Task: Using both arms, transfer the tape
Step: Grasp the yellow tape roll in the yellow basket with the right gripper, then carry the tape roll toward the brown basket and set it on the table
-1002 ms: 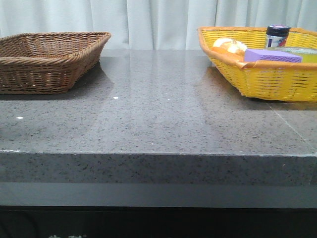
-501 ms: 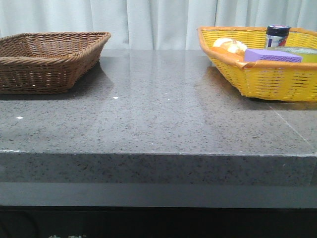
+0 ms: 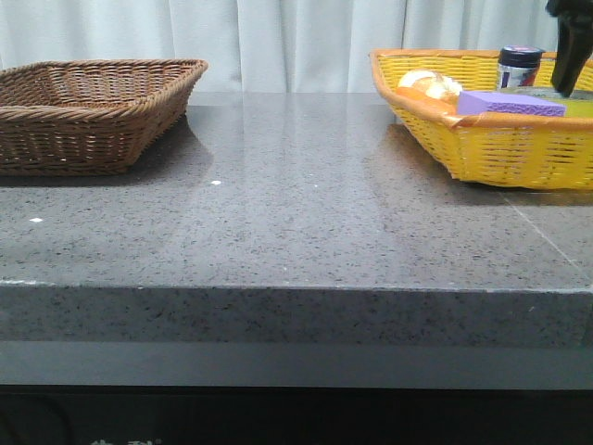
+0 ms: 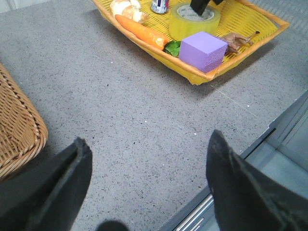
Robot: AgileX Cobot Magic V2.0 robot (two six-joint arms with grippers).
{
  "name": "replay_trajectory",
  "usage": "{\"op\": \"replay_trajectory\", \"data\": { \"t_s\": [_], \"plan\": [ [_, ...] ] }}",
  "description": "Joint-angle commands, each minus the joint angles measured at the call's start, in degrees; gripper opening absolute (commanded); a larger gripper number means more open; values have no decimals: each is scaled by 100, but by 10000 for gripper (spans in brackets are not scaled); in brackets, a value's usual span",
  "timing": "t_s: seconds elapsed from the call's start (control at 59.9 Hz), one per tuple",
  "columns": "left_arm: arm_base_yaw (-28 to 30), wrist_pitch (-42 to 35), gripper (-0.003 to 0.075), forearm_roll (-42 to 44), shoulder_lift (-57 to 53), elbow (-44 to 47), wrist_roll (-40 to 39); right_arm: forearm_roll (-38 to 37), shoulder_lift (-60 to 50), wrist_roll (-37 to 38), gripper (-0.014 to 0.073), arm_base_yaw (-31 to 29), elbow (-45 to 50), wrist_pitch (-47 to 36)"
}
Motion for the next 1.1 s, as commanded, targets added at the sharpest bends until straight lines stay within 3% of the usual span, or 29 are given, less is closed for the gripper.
{"op": "replay_trajectory", "data": {
  "t_s": [0.0,0.1,0.25,0.334,0.818,1.085],
  "plan": [
    [-51,-432,491,-78,-10,-174,8,154,-107,4,591,-28,-308,-69],
    [-51,-432,491,-78,-10,-174,8,222,42,4,526,-28,-362,49],
    [-51,-432,491,-78,-10,-174,8,241,102,4,267,-28,-362,148],
    [-51,-432,491,-78,-10,-174,8,235,90,4,190,-28,-362,133],
    [-51,-432,491,-78,-10,-174,8,236,39,4,183,26,-1367,1019],
    [-51,-442,491,-78,-10,-174,8,243,-415,4,183,598,-1489,1062]
  ]
}}
